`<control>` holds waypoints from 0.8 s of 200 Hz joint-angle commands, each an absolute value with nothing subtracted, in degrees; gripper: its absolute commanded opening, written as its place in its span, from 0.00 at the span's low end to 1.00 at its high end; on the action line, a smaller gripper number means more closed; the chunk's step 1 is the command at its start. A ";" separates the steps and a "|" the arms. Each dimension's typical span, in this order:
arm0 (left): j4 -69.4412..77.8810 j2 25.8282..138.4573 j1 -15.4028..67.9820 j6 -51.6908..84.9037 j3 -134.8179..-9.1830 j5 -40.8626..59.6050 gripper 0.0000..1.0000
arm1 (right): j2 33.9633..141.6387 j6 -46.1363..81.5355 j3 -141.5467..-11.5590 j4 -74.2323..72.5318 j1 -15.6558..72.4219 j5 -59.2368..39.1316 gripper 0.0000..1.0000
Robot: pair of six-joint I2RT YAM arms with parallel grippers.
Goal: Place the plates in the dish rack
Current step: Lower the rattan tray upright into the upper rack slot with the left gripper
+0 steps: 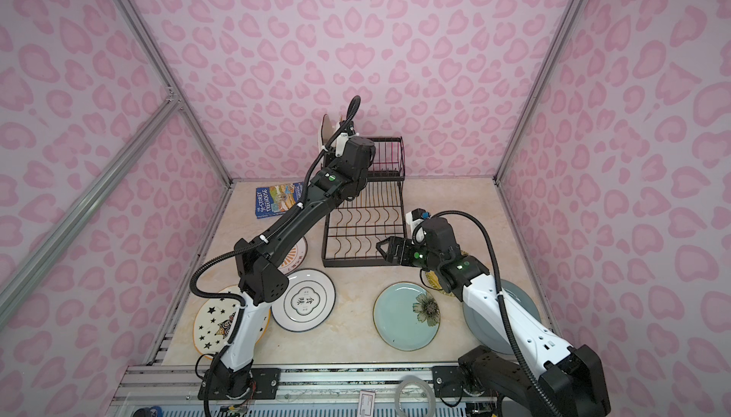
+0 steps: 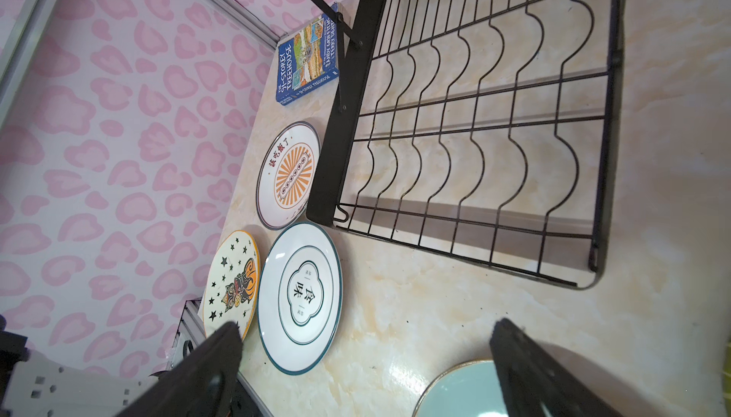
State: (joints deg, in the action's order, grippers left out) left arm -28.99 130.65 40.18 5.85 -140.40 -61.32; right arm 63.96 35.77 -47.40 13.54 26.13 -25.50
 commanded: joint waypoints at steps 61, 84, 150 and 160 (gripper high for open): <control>-30.30 132.32 40.05 10.92 -141.45 -61.02 0.05 | 64.07 34.78 -46.93 14.17 26.14 -25.76 0.98; -31.00 132.23 40.07 11.99 -141.50 -60.21 0.15 | 64.17 34.80 -46.89 14.08 26.16 -25.76 0.98; -31.89 131.37 40.00 13.02 -141.49 -59.68 0.25 | 63.90 34.81 -46.58 14.07 26.19 -25.88 0.98; -32.10 131.07 40.06 13.24 -141.50 -59.62 0.26 | 63.74 34.88 -46.45 14.20 26.16 -25.92 0.98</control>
State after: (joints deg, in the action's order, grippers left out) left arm -31.64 131.68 40.14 11.94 -140.46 -59.77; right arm 63.96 35.35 -47.03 13.65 26.13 -25.52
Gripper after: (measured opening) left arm 0.248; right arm 0.979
